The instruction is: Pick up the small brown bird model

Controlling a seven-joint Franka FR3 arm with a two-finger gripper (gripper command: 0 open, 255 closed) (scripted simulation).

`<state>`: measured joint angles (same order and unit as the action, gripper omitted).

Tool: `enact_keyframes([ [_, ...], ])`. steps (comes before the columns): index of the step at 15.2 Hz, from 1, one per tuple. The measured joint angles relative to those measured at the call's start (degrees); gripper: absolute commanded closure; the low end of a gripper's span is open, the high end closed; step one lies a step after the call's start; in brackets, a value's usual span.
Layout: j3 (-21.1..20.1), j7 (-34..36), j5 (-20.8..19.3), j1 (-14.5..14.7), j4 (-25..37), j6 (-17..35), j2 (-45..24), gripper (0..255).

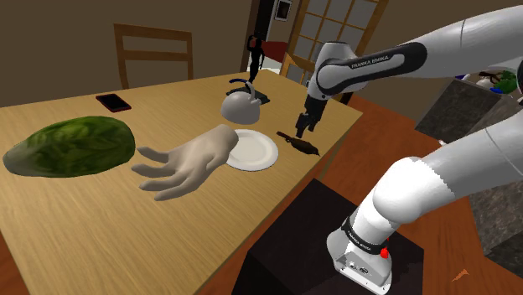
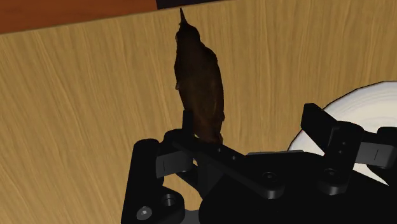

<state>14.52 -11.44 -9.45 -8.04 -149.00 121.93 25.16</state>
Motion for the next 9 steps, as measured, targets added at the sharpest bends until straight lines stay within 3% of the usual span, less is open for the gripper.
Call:
enact_keyframes([
  [4,2.89,-2.74,-0.58,-0.94,0.99,6.68,-7.57,0],
  [9,3.65,-3.27,-0.31,-0.89,-0.18,11.47,-11.20,0],
])
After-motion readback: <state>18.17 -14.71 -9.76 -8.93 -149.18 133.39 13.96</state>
